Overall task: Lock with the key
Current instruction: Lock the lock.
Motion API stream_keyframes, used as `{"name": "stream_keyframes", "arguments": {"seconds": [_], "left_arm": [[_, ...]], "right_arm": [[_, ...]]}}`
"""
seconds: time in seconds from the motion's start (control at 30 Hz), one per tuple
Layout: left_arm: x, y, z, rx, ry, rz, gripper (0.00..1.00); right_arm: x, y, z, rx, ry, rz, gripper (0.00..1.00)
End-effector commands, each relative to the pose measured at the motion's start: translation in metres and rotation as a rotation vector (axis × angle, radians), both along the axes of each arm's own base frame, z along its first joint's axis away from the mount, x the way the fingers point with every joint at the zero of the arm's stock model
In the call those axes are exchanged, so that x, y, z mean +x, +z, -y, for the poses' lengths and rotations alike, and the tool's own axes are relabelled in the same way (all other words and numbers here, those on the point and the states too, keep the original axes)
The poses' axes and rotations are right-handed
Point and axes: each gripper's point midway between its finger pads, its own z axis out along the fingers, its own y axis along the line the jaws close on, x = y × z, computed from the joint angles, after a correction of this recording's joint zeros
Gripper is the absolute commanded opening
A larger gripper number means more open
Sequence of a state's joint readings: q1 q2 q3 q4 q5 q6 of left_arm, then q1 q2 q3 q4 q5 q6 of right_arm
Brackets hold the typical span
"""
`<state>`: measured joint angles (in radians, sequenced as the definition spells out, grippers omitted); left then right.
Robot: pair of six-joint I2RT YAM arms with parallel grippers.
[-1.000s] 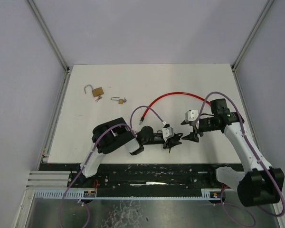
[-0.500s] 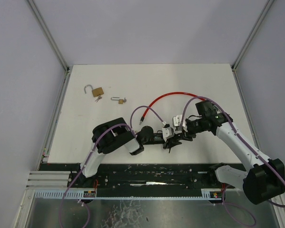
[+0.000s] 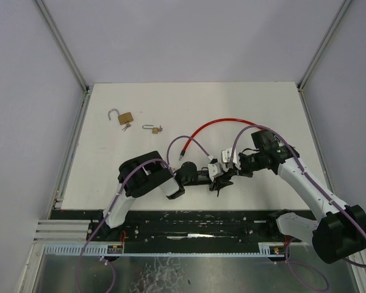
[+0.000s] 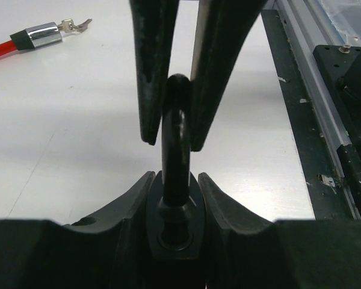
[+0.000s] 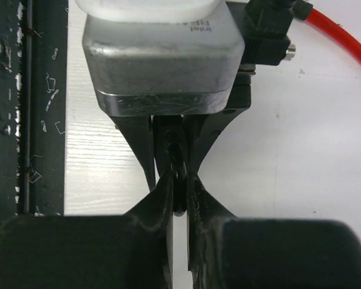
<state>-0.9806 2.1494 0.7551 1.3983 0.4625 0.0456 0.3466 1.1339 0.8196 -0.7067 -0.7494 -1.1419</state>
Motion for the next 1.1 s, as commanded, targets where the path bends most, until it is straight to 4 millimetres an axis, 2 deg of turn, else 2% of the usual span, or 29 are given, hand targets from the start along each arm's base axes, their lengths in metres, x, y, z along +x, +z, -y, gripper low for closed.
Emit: {"name": "stream_keyframes", "arguments": {"seconds": [0.0, 0.07, 0.1, 0.2, 0.3, 0.37, 0.43, 0.77, 1.0, 1.07], "left_arm": [[0.003, 0.057, 0.005, -0.173, 0.007, 0.109, 0.0], [0.004, 0.057, 0.005, -0.174, 0.012, 0.107, 0.04], [0.004, 0.058, 0.004, -0.175, 0.016, 0.104, 0.09], [0.004, 0.056, 0.004, -0.17, 0.014, 0.1, 0.36], [0.004, 0.056, 0.004, -0.168, 0.017, 0.103, 0.51], [0.005, 0.056, 0.003, -0.167, 0.024, 0.107, 0.57], [0.006, 0.056, 0.003, -0.165, 0.029, 0.114, 0.59], [0.012, 0.057, 0.003, -0.168, 0.06, 0.121, 0.55], [0.004, 0.052, 0.009, -0.149, -0.021, 0.149, 0.2], [0.0, 0.052, 0.01, -0.148, -0.05, 0.162, 0.07]], "right_arm": [[-0.001, 0.009, -0.001, 0.006, 0.005, 0.025, 0.01], [0.002, 0.017, 0.001, 0.004, -0.005, 0.052, 0.0], [0.003, 0.022, 0.002, 0.004, -0.01, 0.072, 0.0], [0.009, 0.037, 0.003, 0.02, -0.048, 0.134, 0.0], [0.011, 0.048, 0.007, 0.042, -0.074, 0.163, 0.0], [0.013, 0.051, 0.011, 0.046, -0.089, 0.159, 0.0], [0.014, 0.054, 0.017, 0.053, -0.103, 0.156, 0.0], [0.01, 0.052, 0.022, 0.054, -0.101, 0.078, 0.0], [0.01, 0.047, 0.023, 0.041, -0.097, 0.043, 0.0], [0.01, 0.045, 0.023, 0.037, -0.097, 0.035, 0.0]]}}
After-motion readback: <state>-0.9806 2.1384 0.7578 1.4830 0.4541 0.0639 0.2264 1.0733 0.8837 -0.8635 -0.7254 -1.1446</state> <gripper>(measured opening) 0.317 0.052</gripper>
